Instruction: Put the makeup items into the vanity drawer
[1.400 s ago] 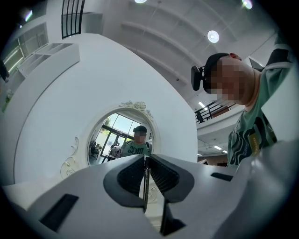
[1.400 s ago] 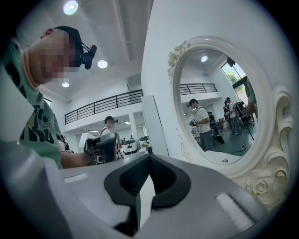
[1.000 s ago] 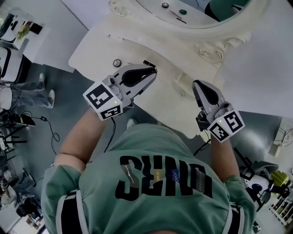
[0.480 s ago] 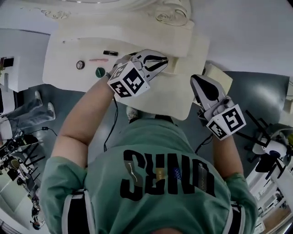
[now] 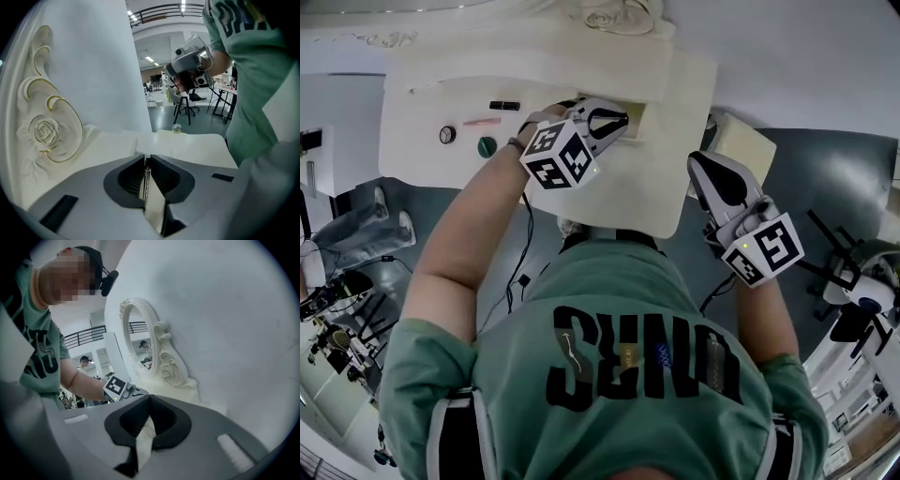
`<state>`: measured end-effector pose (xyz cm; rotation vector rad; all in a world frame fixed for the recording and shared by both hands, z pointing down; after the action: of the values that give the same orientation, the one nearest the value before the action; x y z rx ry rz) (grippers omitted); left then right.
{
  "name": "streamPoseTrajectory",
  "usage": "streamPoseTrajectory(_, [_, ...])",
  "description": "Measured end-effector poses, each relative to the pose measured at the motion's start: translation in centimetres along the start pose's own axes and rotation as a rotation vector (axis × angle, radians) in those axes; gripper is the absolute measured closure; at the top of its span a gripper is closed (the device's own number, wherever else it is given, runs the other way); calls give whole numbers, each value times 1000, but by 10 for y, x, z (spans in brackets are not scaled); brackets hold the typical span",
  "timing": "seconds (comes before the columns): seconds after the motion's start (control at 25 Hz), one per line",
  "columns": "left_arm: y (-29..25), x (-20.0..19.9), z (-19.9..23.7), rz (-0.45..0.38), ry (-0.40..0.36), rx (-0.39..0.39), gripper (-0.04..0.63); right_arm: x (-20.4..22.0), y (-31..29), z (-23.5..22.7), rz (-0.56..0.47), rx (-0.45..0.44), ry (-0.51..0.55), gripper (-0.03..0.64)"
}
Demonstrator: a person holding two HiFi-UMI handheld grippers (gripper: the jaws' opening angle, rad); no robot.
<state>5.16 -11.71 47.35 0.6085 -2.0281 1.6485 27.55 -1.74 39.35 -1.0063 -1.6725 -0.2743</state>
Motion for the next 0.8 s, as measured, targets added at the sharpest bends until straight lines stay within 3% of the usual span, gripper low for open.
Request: streamPoseTrajectory(0.8, [-11, 5, 6, 99, 20, 51, 539, 5, 8, 1, -3, 1, -11, 607])
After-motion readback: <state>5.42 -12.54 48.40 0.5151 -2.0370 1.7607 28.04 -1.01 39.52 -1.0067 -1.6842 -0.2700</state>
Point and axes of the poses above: the fingertips, and each gripper's own axes: y backward along the fingers, z to its left, x out of its underside, the point moved 10 cm from there along y, backward along the fingers, and after that the axes turned 5 degrees about z, right-handed, at the moved point
